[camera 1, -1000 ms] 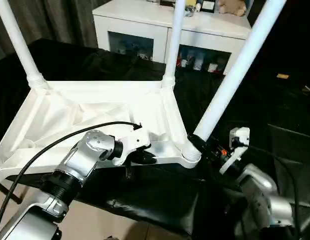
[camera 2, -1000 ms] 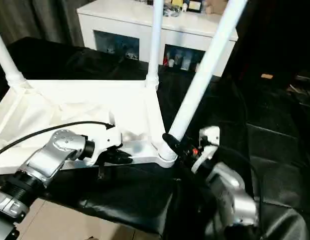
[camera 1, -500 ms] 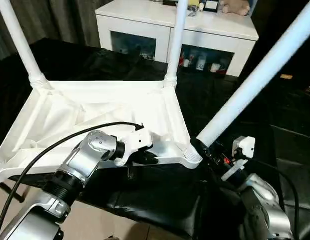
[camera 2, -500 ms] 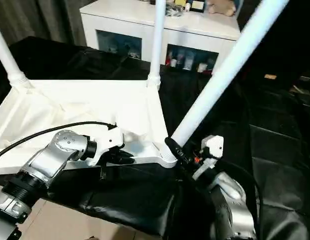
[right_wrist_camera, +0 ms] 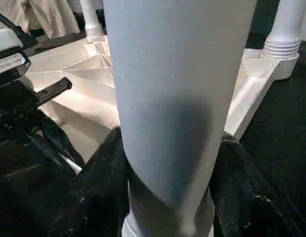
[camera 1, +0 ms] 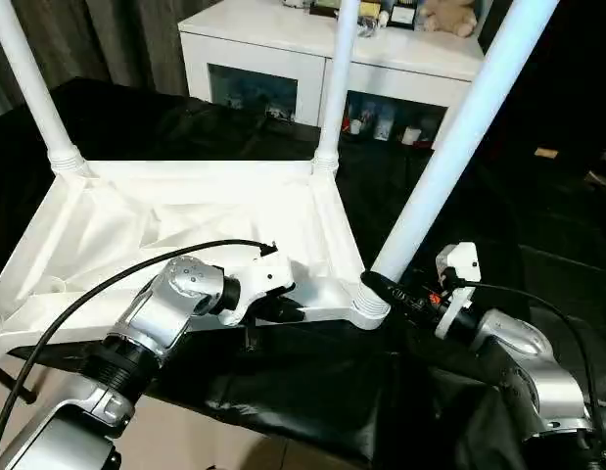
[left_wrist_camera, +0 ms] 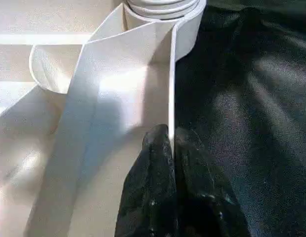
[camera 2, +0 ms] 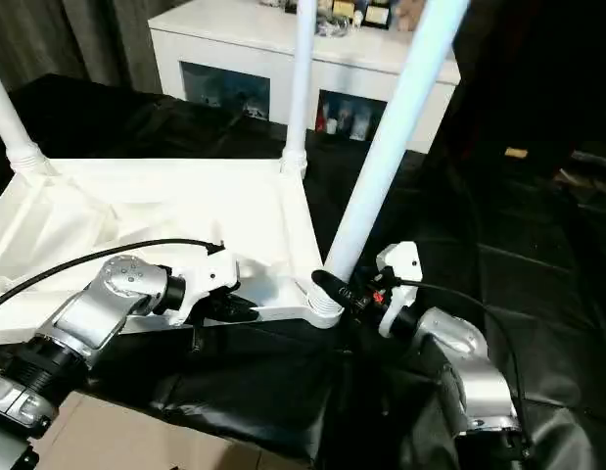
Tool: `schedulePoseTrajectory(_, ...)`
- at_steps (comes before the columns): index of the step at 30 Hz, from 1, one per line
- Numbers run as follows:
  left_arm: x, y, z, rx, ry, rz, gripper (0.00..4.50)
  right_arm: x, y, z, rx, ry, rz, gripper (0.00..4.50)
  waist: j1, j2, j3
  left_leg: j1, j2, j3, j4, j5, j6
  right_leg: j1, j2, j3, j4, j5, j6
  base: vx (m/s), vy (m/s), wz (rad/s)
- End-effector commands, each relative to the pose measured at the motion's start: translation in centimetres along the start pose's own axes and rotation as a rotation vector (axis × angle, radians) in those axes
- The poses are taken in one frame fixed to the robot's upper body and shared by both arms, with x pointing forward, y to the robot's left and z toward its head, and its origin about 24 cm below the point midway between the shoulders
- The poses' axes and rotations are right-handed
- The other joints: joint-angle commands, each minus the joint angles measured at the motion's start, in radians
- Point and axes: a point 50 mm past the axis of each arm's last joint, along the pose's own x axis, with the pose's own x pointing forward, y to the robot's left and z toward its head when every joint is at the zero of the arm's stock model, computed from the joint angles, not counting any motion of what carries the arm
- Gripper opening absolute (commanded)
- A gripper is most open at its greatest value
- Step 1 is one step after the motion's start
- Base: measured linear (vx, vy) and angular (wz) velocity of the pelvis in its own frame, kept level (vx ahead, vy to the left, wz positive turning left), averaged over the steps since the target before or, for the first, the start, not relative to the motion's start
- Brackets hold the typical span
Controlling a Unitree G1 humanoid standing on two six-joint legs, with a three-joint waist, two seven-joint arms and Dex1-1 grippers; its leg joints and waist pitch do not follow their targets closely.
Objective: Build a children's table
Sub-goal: Insert table leg to table base
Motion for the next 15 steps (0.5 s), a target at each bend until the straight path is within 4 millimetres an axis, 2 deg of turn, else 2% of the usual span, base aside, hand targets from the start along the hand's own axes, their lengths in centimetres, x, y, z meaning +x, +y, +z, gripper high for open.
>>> schedulePoseTrajectory(1,-0.1,0.3,0.5,0.003,-0.025,0.049,0.0,-0.2,1.3,-4.6,0.141,0.245,0.073,1.87,-0.004,0.01,-0.027,0.005,0.039,-0.02,-0.096,-0.391,-0.013,0.017,-0.07,0.034,-0.098,-0.422,-0.131,0.0,0.0,0.0)
schedulePoseTrajectory(2,-0.1,0.3,0.5,0.002,-0.025,0.047,0.0,-0.4,1.6,-4.5,0.159,0.302,0.134,1.87,-0.004,0.008,-0.027,0.006,0.039,-0.019,-0.095,-0.388,-0.012,0.016,-0.07,0.035,-0.097,-0.416,-0.133,0.0,0.0,0.0)
schedulePoseTrajectory(6,-0.2,0.3,0.4,0.0,-0.022,0.043,0.0,-0.6,1.8,-5.2,0.159,0.4,0.166,1.87,0.001,0.005,-0.03,0.003,0.04,-0.016,-0.094,-0.348,-0.008,0.02,-0.071,0.035,-0.093,-0.363,-0.139,0.0,0.0,0.0)
schedulePoseTrajectory(9,-0.2,0.3,0.4,-0.001,-0.021,0.042,0.0,-0.2,1.8,-4.9,0.188,0.36,0.155,1.87,0.001,0.004,-0.028,0.006,0.039,-0.016,-0.095,-0.369,-0.012,0.017,-0.072,0.035,-0.098,-0.404,-0.134,0.0,0.0,0.0)
schedulePoseTrajectory(11,-0.3,0.2,0.4,-0.004,-0.023,0.033,0.0,0.1,2.3,-3.5,0.228,0.298,0.247,1.87,-0.001,0.005,-0.029,0.009,0.039,-0.019,-0.098,-0.387,-0.015,0.017,-0.071,0.034,-0.101,-0.433,-0.129,0.0,0.0,0.0)
schedulePoseTrajectory(13,-0.3,0.2,0.4,-0.002,-0.023,0.031,0.0,-0.1,2.6,-3.2,0.221,0.307,0.302,1.87,0.001,0.005,-0.03,0.009,0.041,-0.019,-0.097,-0.383,-0.015,0.017,-0.072,0.035,-0.101,-0.425,-0.129,0.0,0.0,0.0)
schedulePoseTrajectory(14,-0.3,0.2,0.4,-0.002,-0.024,0.03,0.0,-0.1,2.7,-3.1,0.223,0.313,0.318,1.87,0.002,0.005,-0.031,0.005,0.042,-0.018,-0.097,-0.359,-0.011,0.021,-0.071,0.035,-0.097,-0.384,-0.138,0.0,0.0,0.0)
schedulePoseTrajectory(15,-0.3,0.2,0.4,-0.001,-0.025,0.028,0.0,-0.3,2.8,-2.9,0.224,0.323,0.344,1.87,0.003,0.005,-0.032,0.006,0.042,-0.017,-0.097,-0.351,-0.01,0.021,-0.071,0.035,-0.096,-0.367,-0.143,0.0,0.0,0.0)
